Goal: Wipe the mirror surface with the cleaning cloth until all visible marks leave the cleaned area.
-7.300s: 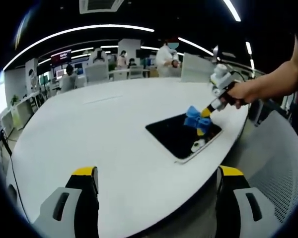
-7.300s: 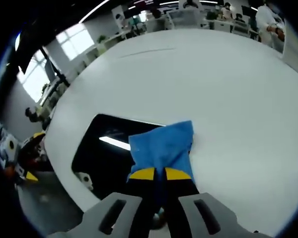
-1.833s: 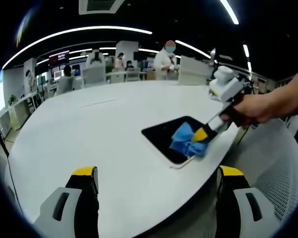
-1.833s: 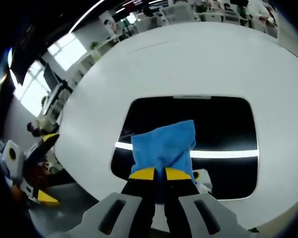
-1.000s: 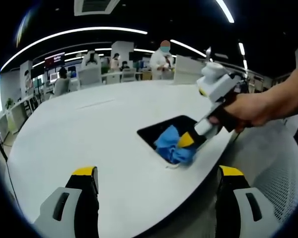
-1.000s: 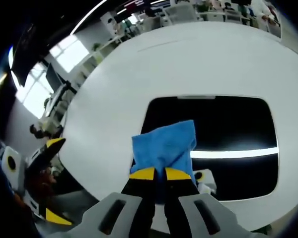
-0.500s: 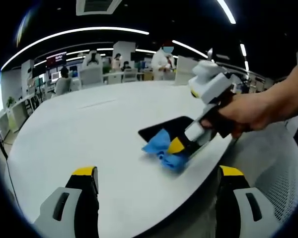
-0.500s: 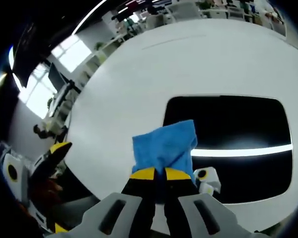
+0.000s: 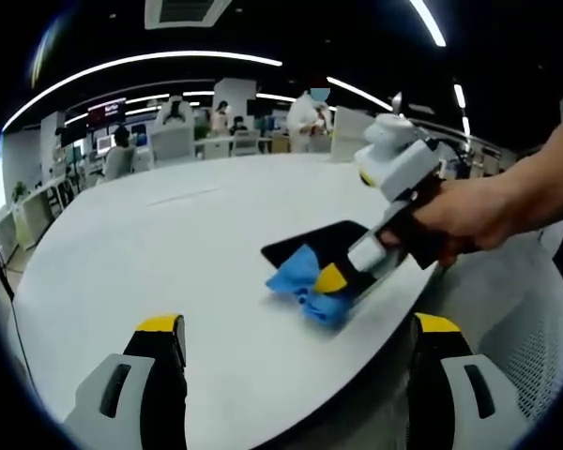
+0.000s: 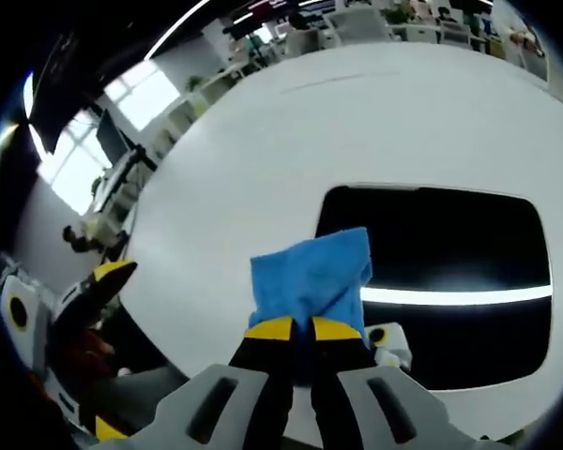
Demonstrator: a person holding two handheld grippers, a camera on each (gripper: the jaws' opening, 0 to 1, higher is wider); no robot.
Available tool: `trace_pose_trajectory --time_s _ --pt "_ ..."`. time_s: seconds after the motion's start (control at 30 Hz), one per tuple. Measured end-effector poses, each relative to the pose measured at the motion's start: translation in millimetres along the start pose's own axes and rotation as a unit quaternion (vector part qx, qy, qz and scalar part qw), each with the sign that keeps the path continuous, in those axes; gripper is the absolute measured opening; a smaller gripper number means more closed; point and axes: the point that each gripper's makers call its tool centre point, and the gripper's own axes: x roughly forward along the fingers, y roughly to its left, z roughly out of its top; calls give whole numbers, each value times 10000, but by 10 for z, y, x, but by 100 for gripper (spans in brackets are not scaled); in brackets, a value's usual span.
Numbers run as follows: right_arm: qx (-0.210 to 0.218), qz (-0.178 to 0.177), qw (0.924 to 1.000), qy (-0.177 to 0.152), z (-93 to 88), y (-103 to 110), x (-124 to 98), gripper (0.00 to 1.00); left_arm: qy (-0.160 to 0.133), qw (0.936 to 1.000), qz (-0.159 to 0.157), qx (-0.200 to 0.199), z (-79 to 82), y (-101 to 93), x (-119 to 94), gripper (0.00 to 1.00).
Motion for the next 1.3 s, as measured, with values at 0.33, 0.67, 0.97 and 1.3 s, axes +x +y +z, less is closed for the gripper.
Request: trace_pose_trajectory --time_s 0.33,0.67,0.97,1.3 --pt "-55 44 9998 162 -25 9 -17 2 42 10000 -19 10 -9 -2 5 99" --pt "-266 -89 9990 351 -37 29 -5 1 39 10000 -22 6 -9 -2 4 99" --pt "-478 -452 9954 691 63 12 57 0 37 10000 -20 -14 -15 0 9 99" --pt "-409 -481 9955 711 263 -55 142 0 30 10000 -18 -51 -13 -2 7 99"
